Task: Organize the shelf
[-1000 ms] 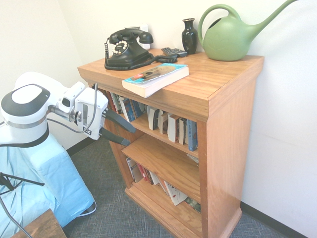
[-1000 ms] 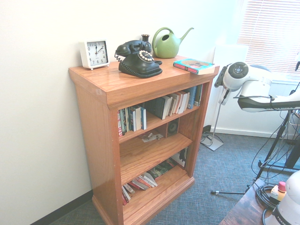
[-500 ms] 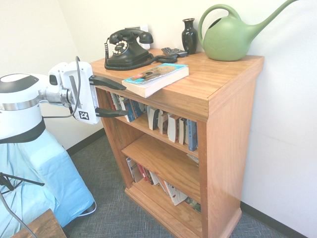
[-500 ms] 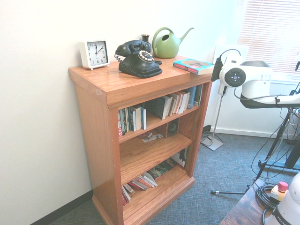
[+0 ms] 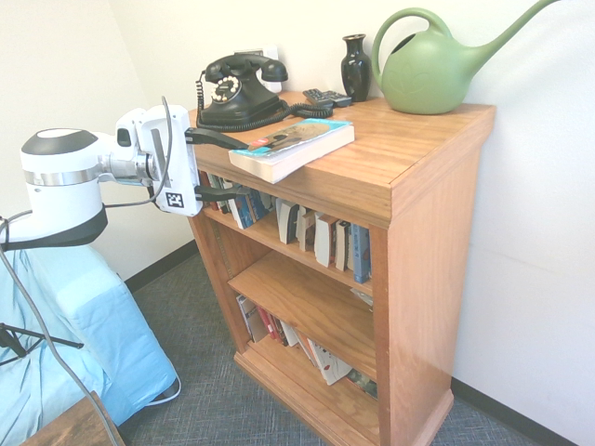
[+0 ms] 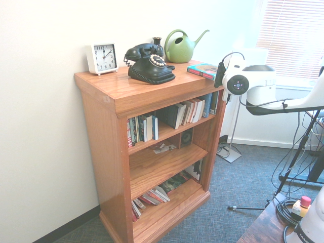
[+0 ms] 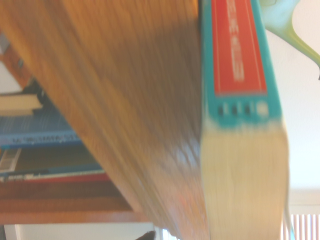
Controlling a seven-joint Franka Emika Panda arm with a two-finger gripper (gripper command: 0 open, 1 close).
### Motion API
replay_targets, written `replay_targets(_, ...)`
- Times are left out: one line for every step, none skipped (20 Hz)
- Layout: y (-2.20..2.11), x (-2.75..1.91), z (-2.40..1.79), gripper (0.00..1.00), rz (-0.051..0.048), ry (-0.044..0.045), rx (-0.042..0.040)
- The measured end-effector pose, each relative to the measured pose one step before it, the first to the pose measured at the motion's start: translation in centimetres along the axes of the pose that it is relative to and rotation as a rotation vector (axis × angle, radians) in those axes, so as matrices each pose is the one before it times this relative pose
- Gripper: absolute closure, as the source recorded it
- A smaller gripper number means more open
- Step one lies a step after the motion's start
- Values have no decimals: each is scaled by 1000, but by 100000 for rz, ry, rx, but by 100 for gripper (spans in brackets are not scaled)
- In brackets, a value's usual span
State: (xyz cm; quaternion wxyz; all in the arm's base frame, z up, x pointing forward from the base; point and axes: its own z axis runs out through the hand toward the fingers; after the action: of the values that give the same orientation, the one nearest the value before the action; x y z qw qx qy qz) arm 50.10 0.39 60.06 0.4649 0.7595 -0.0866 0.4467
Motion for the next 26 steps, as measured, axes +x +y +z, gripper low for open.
replay_targets(-417,442,492,0,281,-287,-364)
replay_targets(-380,432,435,0,206,-207,-230)
replay_targets(-335,364,306,0,89,-102,-102)
replay_targets(-280,346,167,0,80,-4,-166)
replay_targets(-271,312,92,0,76,-5,-248)
replay_targets(-321,295,24,0,-26,-87,-433)
replay_targets(-360,217,24,0,-135,-134,-367)
replay_targets(-340,207,88,100,-137,-285,-530)
replay_targets(-276,141,182,100,-148,-543,-934)
replay_targets(-181,155,285,100,-17,-659,-1190)
replay_targets(-166,105,281,100,-40,-559,-866)
replay_targets(-137,146,218,100,65,-363,-630)
replay_targets(-122,151,141,100,81,-203,-407)
replay_targets(-125,112,45,100,22,-59,-152)
replay_targets(-104,110,42,100,56,8,-29)
replay_targets(-29,157,30,100,194,94,-17)
replay_targets(-53,167,24,100,124,96,-13)
replay_targets(-120,100,25,100,18,26,18)
replay_targets(-129,35,3,100,-83,-58,-66)
replay_targets(-70,66,59,100,32,-96,-186)
replay_targets(27,91,69,100,164,-71,-244)
replay_targets(64,17,101,100,97,-149,-252)
replay_targets(80,23,101,100,122,-91,-155)
replay_targets(50,13,77,100,85,-79,-117)
replay_targets(63,-2,100,100,80,-130,-181)
replay_targets(-8,-15,49,100,-21,-91,-87)
